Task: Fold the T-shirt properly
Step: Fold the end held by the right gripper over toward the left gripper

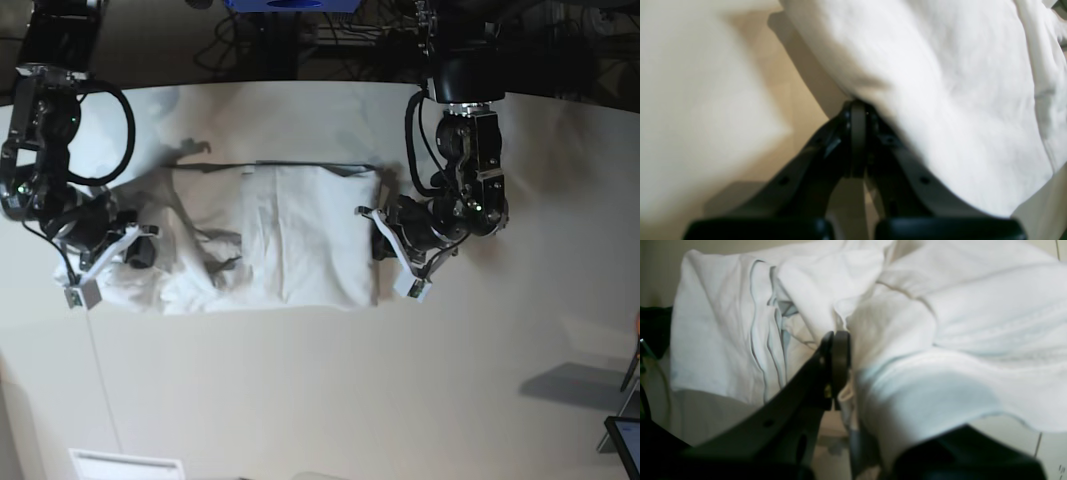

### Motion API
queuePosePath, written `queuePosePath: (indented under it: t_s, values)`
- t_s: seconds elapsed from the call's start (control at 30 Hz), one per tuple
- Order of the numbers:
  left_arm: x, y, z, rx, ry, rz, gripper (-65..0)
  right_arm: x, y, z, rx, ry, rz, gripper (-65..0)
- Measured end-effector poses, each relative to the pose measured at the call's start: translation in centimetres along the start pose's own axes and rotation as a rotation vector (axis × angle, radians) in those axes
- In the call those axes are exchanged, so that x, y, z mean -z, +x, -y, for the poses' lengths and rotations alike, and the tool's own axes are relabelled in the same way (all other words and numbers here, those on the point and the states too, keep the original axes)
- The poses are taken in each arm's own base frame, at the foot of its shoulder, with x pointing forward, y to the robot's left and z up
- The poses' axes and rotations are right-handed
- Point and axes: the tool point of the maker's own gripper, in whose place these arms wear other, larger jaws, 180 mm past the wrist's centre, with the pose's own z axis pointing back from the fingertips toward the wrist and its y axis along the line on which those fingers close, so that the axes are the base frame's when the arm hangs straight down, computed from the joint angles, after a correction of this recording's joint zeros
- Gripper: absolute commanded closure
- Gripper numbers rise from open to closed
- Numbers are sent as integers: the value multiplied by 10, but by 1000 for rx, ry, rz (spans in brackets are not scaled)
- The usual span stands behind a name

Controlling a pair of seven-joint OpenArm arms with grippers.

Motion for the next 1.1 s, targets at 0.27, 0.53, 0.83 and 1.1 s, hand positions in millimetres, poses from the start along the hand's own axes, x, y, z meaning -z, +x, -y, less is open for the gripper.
queuePosePath:
  t_s: [0.27,0.53,0.83,1.1]
  values:
    - [1,2,2,2,0,1,0,7,-1,-20,-13,13,-3,-6]
    - [-1,1,-2,10,7,-4,0,-1,16,-13,-157,-140,35,-1]
    - [0,1,-2,9,6,-3,0,-9,28,-6,-219,-233,83,-1]
    - [6,1,3,2,-22,2,0,-5,34,-11,-268,-295,125,-1]
